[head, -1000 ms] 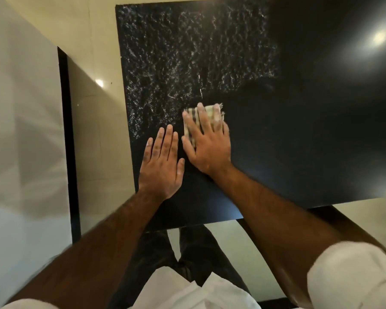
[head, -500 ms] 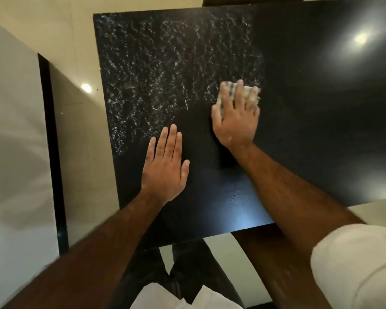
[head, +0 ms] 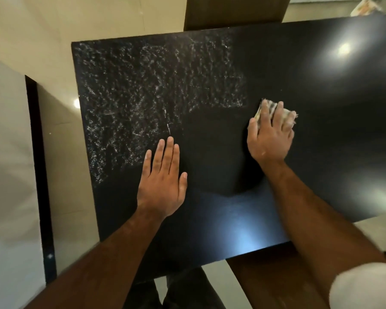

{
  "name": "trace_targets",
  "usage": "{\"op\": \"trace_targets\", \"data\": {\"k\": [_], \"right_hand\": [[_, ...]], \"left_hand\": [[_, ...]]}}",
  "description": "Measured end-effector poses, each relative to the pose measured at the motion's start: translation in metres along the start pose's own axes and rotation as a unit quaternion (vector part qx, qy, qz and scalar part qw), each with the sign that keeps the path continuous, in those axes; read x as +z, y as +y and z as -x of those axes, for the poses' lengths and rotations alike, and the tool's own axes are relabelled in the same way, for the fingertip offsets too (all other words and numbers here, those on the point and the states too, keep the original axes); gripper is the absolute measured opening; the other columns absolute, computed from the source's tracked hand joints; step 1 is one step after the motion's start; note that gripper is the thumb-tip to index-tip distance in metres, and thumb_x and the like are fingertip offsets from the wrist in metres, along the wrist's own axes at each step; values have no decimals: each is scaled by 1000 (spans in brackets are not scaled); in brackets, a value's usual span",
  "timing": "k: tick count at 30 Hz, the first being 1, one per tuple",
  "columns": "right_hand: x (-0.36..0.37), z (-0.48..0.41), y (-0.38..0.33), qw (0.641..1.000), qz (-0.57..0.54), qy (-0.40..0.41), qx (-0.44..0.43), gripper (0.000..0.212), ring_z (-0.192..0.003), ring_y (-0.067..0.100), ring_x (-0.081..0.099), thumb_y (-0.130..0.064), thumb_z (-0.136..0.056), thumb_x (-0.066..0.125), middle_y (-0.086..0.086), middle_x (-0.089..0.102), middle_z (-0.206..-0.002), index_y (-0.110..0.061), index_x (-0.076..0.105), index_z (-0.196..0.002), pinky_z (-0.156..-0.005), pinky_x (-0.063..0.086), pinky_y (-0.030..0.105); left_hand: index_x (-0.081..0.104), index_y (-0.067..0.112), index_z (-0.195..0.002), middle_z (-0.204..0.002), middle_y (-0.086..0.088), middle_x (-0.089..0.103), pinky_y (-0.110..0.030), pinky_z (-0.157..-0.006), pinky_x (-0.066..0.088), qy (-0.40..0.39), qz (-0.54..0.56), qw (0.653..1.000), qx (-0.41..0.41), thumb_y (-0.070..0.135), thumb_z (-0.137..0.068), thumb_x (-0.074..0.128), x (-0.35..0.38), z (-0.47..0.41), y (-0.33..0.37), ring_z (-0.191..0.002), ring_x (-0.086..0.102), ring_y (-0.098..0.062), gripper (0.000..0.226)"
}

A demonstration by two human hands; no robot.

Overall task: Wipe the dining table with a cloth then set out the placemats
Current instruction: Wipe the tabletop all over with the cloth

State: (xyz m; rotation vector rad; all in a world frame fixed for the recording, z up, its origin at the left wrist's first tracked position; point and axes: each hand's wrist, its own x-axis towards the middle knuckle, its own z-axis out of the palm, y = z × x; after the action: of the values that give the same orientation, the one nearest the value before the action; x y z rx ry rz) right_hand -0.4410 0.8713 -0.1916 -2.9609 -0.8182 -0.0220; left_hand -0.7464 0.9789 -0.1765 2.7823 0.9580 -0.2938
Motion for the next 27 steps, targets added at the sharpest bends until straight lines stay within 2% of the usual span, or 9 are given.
{"op": "trace_targets", "data": {"k": [4, 9, 14, 17, 22, 24, 27], "right_hand": [[7, -29, -50, 1000, 2, 9, -17, 65, -163, 55, 30, -58, -111, 37, 12, 35, -180, -36, 39, -172, -120, 42, 68], [-1, 19, -104, 987, -27, -6, -156, 67, -167, 49, 20, -59, -111, 38, 9, 27, -183, -35, 34, -174, -122, 36, 63], [-9, 73, -68, 970, -50, -48, -231, 67, -172, 40, 12, -61, -111, 42, 3, 22, -185, -38, 34, -174, -125, 36, 57], [-8, 63, -27, 979, -17, -36, -199, 68, -171, 41, 16, -61, -111, 42, 4, 23, -185, -38, 32, -175, -123, 37, 57], [3, -32, -10, 998, -7, -21, -53, 64, -165, 51, 26, -59, -112, 36, 9, 32, -181, -38, 36, -173, -117, 44, 66], [4, -67, -31, 999, -13, -17, -44, 66, -165, 53, 25, -60, -111, 36, 11, 32, -181, -37, 36, -172, -119, 42, 70], [4, -81, -78, 995, -11, -14, -98, 69, -165, 55, 23, -61, -109, 33, 12, 28, -182, -36, 33, -174, -121, 39, 70]], "left_hand": [[-4, 6, -176, -185, -12, -20, -60, -138, 9, -2, 8, 1000, 2, 51, -114, 18, 1, 0, 0, -172, -14, -31, 80], [-4, 7, -176, -184, -12, -21, -61, -138, 10, -4, -11, 1000, 2, 50, -113, 19, -2, -4, 5, -172, -15, -31, 80], [0, 7, -177, -185, -12, -17, -61, -138, 10, 12, -2, 1000, 12, 49, -114, 22, -7, -30, 17, -172, -13, -31, 79], [-1, 6, -177, -185, -12, -17, -61, -138, 8, 12, -3, 1000, 14, 48, -114, 21, -6, -38, 20, -172, -13, -30, 79], [-6, 6, -176, -185, -12, -20, -61, -138, 7, 11, -5, 1000, 17, 49, -115, 17, -5, -37, 19, -172, -16, -30, 78], [-6, 6, -176, -185, -11, -19, -61, -138, 7, 8, -6, 1000, 16, 49, -115, 18, -5, -38, 19, -172, -16, -30, 79], [-5, 6, -176, -185, -11, -19, -61, -138, 6, 8, -6, 1000, 16, 48, -115, 20, -5, -38, 19, -172, -16, -30, 78]]}}
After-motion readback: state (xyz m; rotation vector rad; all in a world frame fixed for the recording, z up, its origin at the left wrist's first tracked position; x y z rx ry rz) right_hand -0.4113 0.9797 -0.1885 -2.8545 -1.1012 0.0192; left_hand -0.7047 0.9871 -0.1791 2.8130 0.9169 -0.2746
